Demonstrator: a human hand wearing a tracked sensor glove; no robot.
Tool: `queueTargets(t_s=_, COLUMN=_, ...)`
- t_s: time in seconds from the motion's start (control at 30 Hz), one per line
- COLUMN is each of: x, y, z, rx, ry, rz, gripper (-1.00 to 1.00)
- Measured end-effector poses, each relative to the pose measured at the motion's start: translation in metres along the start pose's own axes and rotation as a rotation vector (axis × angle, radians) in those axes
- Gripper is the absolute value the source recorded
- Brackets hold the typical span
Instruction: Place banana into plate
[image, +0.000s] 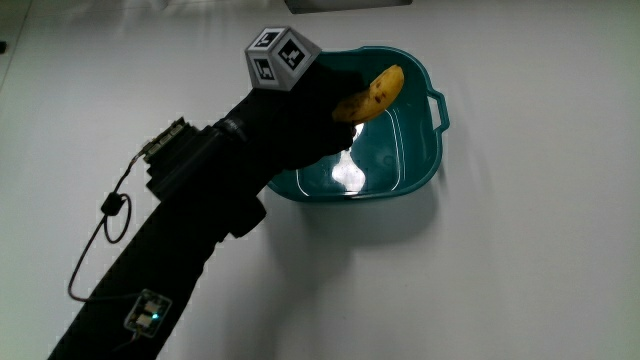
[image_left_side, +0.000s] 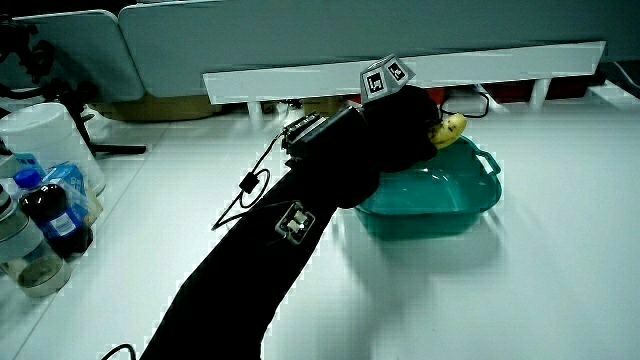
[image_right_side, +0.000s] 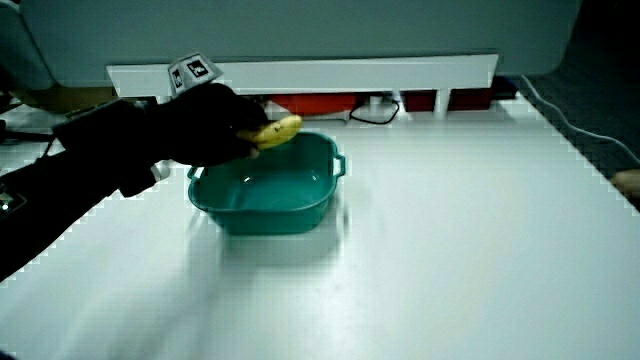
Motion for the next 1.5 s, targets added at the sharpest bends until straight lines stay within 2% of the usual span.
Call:
queueTargets(t_s=0.13, x=-0.001, y=0.01, z=-0.002, rx=-0.002, ry=0.025, rz=0.009, gripper=0.0)
queueTargets(t_s=0.23, x=-0.002, y=0.012, z=-0.008, rx=-0.017, ry=0.043, rz=0.038, gripper=0.0)
queueTargets(t_s=0.33, x=-0.009, y=0.017, z=-0.02, rx=-0.025, ry=0.063, rz=0.051, gripper=0.0)
queueTargets(t_s=0.37, x=-0.014, y=0.021, z=-0.028, rx=-0.032, ry=0.063, rz=0.041, gripper=0.0)
queueTargets(t_s=0.43, x=-0.013, y=0.021, z=-0.036, rx=-0.057, ry=0.079, rz=0.072, gripper=0.0)
queueTargets(t_s=0.5, x=-0.019, y=0.026, z=-0.046, rx=-0.07, ry=0.08, rz=0.067, gripper=0.0)
queueTargets(t_s=0.57, x=-0.024, y=0.026, z=-0.051, rx=-0.082, ry=0.074, rz=0.088, gripper=0.0)
queueTargets(t_s=0.8, x=-0.039, y=0.032, z=-0.075, rx=-0.136, ry=0.116, rz=0.134, gripper=0.0)
queueTargets(t_s=0.93, x=-0.054, y=0.035, z=-0.089, rx=-0.148, ry=0.097, rz=0.146, gripper=0.0)
queueTargets(t_s=1.07, x=-0.062, y=0.039, z=-0.095, rx=-0.17, ry=0.092, rz=0.175, gripper=0.0)
queueTargets(t_s=1.13, x=-0.061, y=0.038, z=-0.094, rx=-0.179, ry=0.102, rz=0.209, gripper=0.0)
queueTargets(t_s=1.2, x=-0.06, y=0.038, z=-0.096, rx=-0.187, ry=0.117, rz=0.22, gripper=0.0)
queueTargets(t_s=1.4, x=-0.066, y=0.043, z=-0.109, rx=-0.195, ry=0.17, rz=0.226, gripper=0.0)
queueTargets(t_s=1.5, x=-0.068, y=0.042, z=-0.112, rx=-0.21, ry=0.174, rz=0.235, gripper=0.0)
